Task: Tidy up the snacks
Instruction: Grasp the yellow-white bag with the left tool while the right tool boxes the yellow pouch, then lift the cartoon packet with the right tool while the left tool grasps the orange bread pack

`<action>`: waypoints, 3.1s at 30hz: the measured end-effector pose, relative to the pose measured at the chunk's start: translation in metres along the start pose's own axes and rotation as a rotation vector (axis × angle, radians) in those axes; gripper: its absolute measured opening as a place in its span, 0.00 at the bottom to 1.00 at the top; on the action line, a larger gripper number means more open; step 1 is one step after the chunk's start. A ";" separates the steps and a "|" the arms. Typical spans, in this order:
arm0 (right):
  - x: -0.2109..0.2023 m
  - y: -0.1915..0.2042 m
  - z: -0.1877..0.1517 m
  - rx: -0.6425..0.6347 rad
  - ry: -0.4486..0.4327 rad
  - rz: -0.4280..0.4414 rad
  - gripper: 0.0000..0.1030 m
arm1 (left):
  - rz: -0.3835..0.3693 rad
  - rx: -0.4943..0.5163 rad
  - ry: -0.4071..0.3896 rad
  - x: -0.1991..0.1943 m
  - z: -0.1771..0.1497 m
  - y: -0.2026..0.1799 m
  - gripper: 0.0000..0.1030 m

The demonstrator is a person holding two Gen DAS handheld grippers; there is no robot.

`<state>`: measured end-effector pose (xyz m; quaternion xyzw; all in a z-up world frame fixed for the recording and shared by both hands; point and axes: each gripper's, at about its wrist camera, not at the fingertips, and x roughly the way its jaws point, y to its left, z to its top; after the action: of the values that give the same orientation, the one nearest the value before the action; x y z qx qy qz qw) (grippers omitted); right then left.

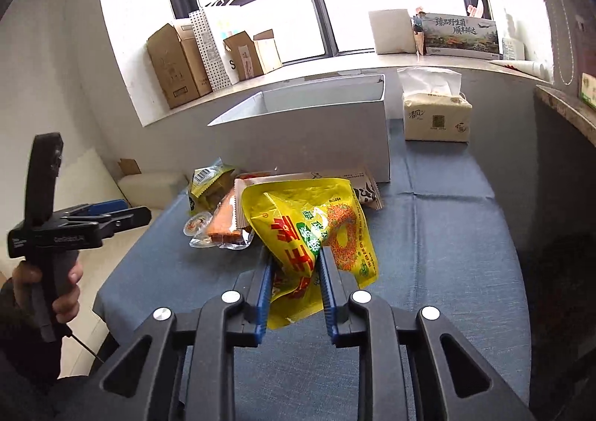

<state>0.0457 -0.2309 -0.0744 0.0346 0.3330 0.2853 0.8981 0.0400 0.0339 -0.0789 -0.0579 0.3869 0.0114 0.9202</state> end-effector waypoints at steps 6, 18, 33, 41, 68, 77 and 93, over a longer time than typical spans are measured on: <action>-0.012 -0.002 0.005 0.018 -0.034 0.012 0.24 | 0.049 0.028 0.057 0.054 0.031 0.021 1.00; -0.009 -0.005 0.001 0.043 -0.032 0.033 0.24 | 0.031 -0.019 0.177 0.141 0.055 0.048 0.64; 0.002 -0.010 0.015 0.087 -0.035 0.116 0.24 | -0.035 -0.032 0.033 0.030 0.058 0.037 0.55; 0.012 -0.003 0.070 0.066 -0.115 0.191 0.24 | -0.088 0.075 -0.076 -0.017 0.106 -0.001 0.55; 0.160 -0.085 0.224 0.182 -0.089 0.128 1.00 | 0.022 0.053 0.000 0.128 0.215 -0.005 1.00; 0.140 -0.086 0.216 0.189 -0.104 0.117 1.00 | 0.015 0.040 -0.025 0.108 0.207 0.005 1.00; 0.107 -0.016 0.149 -0.268 0.007 0.048 1.00 | -0.038 0.126 -0.114 0.031 0.149 -0.015 1.00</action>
<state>0.2112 -0.1677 -0.0251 -0.0786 0.2939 0.3489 0.8864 0.1685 0.0349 0.0039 -0.0064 0.3325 -0.0272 0.9427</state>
